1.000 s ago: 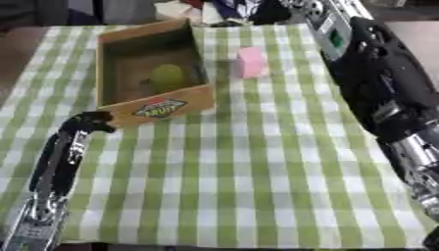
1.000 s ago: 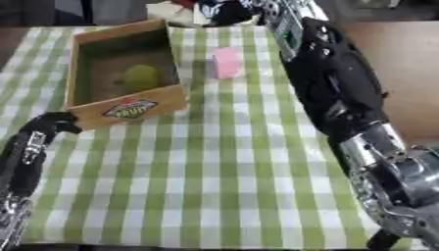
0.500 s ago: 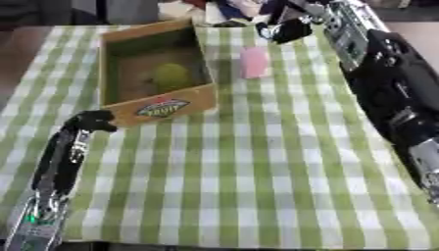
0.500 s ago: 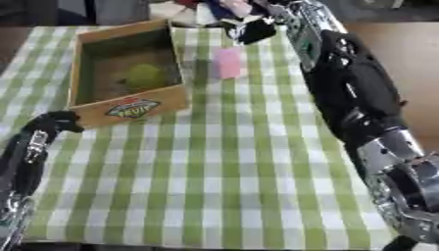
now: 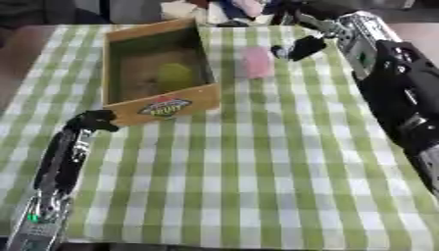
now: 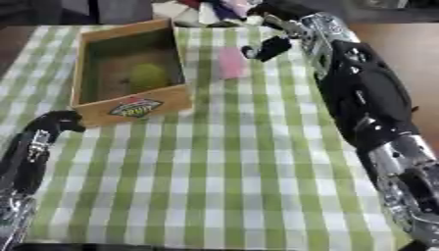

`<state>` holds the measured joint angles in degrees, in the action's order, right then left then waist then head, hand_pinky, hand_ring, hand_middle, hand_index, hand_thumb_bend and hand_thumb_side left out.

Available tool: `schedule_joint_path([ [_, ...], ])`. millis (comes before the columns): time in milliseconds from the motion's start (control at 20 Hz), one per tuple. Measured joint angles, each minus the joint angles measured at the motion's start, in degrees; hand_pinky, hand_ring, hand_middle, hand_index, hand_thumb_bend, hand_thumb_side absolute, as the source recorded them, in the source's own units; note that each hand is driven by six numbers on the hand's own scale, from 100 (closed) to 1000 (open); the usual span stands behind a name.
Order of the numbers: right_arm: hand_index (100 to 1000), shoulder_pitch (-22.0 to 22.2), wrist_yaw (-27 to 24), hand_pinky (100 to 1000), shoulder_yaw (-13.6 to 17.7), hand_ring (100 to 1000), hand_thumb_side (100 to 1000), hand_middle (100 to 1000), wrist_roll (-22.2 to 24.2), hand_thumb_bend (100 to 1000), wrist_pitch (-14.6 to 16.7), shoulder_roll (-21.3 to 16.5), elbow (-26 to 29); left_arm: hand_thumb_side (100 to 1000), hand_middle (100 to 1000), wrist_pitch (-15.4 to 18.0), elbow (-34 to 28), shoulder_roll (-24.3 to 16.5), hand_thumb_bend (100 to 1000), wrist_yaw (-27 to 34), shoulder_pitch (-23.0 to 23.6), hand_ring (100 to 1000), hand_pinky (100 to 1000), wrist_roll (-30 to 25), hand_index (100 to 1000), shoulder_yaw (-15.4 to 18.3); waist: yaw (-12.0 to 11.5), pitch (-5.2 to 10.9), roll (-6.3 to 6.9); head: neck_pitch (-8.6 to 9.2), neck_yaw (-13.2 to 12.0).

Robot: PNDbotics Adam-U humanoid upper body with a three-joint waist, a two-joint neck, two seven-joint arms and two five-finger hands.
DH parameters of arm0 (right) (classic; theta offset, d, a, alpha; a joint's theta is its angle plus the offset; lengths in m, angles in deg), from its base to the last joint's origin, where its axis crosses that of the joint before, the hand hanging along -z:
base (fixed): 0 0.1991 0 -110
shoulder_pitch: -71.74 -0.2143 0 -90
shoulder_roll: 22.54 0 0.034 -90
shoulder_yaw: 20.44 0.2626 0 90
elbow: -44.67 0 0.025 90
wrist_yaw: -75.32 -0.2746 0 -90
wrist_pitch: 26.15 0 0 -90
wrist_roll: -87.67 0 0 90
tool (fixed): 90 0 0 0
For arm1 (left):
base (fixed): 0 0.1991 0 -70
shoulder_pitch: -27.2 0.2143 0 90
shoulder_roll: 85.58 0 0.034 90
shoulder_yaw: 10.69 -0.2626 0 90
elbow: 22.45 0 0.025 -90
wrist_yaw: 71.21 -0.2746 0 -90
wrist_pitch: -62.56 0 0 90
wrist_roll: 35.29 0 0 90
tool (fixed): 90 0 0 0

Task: Pick up objects on the table and place them in the box.

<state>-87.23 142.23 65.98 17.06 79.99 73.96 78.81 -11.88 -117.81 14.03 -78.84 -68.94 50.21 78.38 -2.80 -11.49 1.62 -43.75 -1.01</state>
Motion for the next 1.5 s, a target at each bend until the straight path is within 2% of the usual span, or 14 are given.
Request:
schedule_joint_path([
  [700,1000,1.0,0.3,788,0.5,854,565,945,0.1,259,0.0,0.1,-1.6,927,653,0.0,0.0,0.0,100,0.0,0.0,625,858,0.0,750,0.0,-0.7,-0.49,0.01,-0.01,0.1],
  [1100,1000,1.0,0.8,797,0.0,859,564,951,0.7,288,1.0,0.8,-1.8,926,653,0.0,0.0,0.0,100,0.0,0.0,624,858,0.0,750,0.0,-0.9,-0.51,-0.25,0.06,0.3],
  [1500,1000,0.4,2.7,804,-0.8,864,573,955,1.4,306,2.8,1.6,-2.3,927,653,0.0,0.0,0.0,100,-0.2,0.0,624,859,-0.1,750,0.0,-1.1,-0.72,-0.71,1.33,1.4],
])
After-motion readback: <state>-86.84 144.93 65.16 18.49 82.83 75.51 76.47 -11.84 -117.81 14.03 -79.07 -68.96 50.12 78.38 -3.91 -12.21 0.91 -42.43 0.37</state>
